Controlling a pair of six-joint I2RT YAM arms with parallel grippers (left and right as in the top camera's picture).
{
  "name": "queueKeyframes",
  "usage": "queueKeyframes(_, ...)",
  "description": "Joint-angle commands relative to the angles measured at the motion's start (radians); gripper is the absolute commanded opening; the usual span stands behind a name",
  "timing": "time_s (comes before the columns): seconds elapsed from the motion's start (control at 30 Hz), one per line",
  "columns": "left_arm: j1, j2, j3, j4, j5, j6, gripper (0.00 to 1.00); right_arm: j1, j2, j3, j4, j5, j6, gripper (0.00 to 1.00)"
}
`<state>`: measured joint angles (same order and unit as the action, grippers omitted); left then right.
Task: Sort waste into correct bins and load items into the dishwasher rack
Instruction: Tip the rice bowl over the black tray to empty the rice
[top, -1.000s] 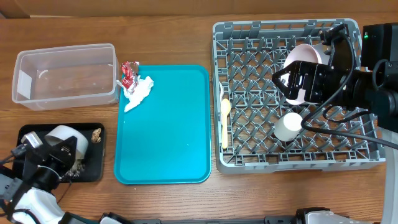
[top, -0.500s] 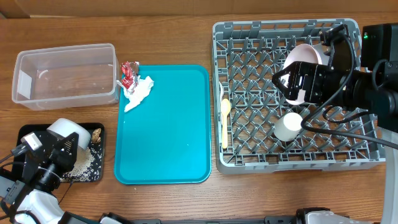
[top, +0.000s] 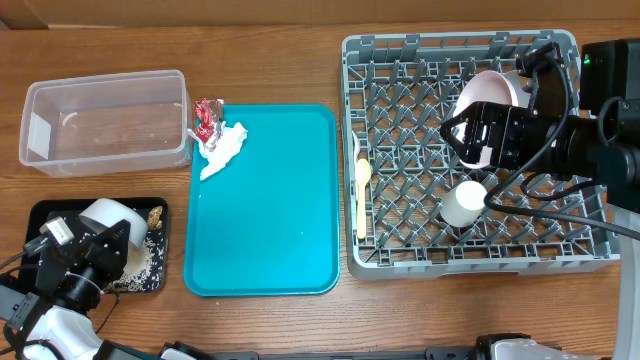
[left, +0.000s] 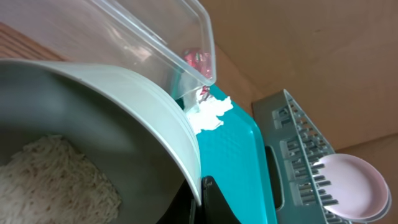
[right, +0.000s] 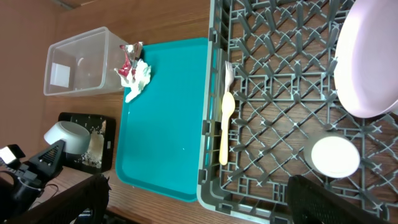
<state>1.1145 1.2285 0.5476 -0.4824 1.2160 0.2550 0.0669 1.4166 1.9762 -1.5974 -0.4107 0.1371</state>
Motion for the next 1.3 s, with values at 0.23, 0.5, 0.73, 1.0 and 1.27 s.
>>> queueKeyframes(0.23, 0.035, -0.003, -0.009, 0.089, -0.129, -0.18, 0.04, 0.004, -0.005, 0.006, -0.005, 0.006, -0.005, 0.95)
queueKeyframes(0.5, 0.05, 0.0, -0.009, 0.086, 0.053, 0.021, 0.04, 0.004, -0.005, 0.006, -0.008, 0.005, -0.005, 0.95)
queueKeyframes(0.73, 0.059, 0.0, -0.009, -0.04, 0.091, 0.057, 0.04, 0.004, -0.005, 0.006, -0.008, 0.006, -0.006, 0.94)
queueKeyframes(1.0, 0.076, 0.002, -0.009, -0.097, 0.206, 0.285, 0.04, 0.004, -0.005, 0.006, -0.005, 0.006, -0.005, 0.94)
queueKeyframes(1.27, 0.098, 0.0, -0.008, -0.065, 0.282, 0.241, 0.04, 0.004, -0.005, 0.006, -0.01, 0.006, -0.006, 0.94)
